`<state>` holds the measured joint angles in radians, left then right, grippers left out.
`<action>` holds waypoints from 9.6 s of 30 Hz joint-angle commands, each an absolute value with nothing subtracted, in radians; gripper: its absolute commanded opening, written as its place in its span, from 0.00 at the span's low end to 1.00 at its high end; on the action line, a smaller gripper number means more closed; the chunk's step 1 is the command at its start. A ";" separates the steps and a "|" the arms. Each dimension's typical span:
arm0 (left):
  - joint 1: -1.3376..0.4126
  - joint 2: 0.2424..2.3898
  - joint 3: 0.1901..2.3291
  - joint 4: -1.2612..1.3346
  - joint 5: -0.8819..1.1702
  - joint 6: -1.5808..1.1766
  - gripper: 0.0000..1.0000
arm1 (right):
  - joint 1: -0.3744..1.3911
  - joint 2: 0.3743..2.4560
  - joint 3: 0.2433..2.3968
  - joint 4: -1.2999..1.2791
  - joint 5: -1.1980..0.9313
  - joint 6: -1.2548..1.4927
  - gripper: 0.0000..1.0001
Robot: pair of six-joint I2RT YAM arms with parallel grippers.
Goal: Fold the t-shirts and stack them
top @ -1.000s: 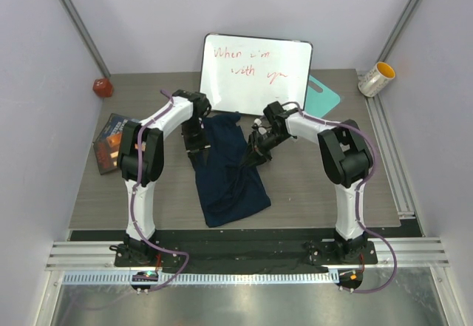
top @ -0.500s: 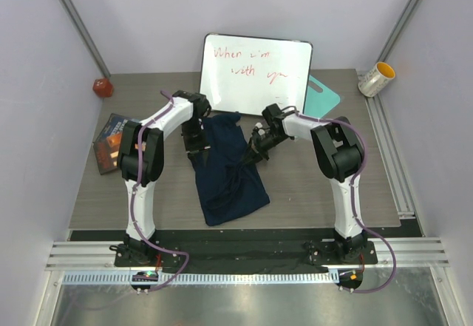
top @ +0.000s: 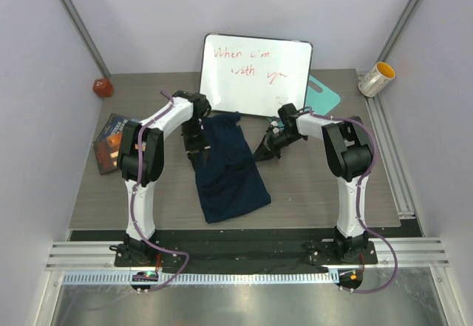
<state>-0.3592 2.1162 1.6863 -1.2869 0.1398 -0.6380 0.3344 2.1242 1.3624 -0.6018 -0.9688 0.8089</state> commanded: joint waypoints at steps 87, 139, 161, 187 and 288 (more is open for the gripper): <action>-0.495 1.686 1.161 -1.160 0.228 -0.696 0.48 | 0.290 1.813 1.066 -0.861 -0.747 0.428 0.58; -0.422 1.390 0.511 -0.504 0.304 -1.039 0.57 | 0.542 1.844 0.902 -0.522 -0.618 0.532 0.64; -0.445 1.565 0.535 -0.634 0.242 -0.948 0.58 | 0.586 1.942 0.902 -0.476 -0.652 0.580 0.64; -0.505 1.522 0.548 -0.568 0.210 -1.034 0.09 | 0.624 1.890 0.956 -0.460 -0.681 0.672 0.01; -0.637 1.171 0.856 -0.940 -0.106 -0.994 0.40 | 0.641 1.470 0.944 -0.701 -0.258 0.652 0.48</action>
<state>-0.6319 1.2293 0.8322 -0.9703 -0.0540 -0.9710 0.6483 1.5059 0.8337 -0.6533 -0.3695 0.7082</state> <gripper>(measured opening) 0.398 0.479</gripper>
